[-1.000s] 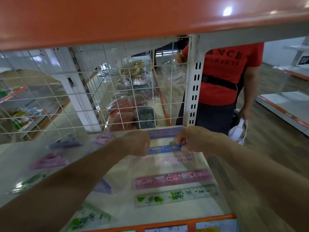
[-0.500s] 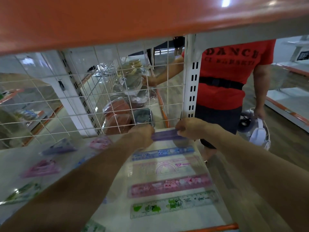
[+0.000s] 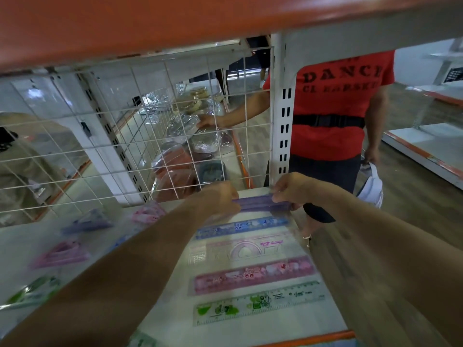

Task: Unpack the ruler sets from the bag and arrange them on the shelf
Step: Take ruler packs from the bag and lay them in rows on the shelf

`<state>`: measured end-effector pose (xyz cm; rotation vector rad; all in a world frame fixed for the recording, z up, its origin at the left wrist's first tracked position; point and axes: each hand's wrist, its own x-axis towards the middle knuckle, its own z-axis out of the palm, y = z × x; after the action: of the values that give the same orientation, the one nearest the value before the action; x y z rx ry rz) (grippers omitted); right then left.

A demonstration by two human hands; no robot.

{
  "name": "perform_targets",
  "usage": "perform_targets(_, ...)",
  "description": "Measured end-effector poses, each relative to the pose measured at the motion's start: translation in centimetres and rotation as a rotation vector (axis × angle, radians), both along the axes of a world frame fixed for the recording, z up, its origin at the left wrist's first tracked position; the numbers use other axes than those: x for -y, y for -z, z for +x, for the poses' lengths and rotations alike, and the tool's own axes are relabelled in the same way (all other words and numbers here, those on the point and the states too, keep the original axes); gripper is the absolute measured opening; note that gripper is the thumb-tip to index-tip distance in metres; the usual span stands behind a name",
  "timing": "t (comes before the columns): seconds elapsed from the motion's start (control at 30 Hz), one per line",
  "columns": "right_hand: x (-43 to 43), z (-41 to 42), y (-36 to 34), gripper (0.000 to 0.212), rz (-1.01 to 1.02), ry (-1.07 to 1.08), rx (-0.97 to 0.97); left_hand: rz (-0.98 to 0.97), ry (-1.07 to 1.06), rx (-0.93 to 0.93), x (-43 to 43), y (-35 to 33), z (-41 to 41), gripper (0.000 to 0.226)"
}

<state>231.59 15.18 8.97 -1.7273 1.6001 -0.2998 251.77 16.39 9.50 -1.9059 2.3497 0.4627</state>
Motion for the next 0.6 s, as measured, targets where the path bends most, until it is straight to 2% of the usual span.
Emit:
perform_targets(0.1, -0.2, 0.4, -0.5, 0.023, 0.134, 0.093, 0.056, -0.003, -0.018, -0.018, 0.0, 0.3, 0.2, 0.037)
perform_targets(0.23, -0.1, 0.5, -0.8, 0.034, 0.129, 0.097, -0.020, -0.029, -0.066, -0.063, -0.2, 0.4, 0.1, 0.042)
perform_targets(0.37, -0.1, -0.4, -0.7, 0.031, 0.150, 0.079, 0.071, 0.005, -0.037, -0.069, -0.1, 0.2, 0.1, 0.046)
perform_targets(0.5, -0.5, -0.9, -0.5, 0.020, -0.110, -0.097, -0.077, 0.012, -0.005, 0.006, -0.1, 0.1, 0.9, 0.050)
perform_targets(0.6, -0.8, -0.5, -0.5, 0.020, -0.259, -0.176, -0.165, -0.013, -0.010, 0.053, -0.2, 0.2, 1.6, 0.047)
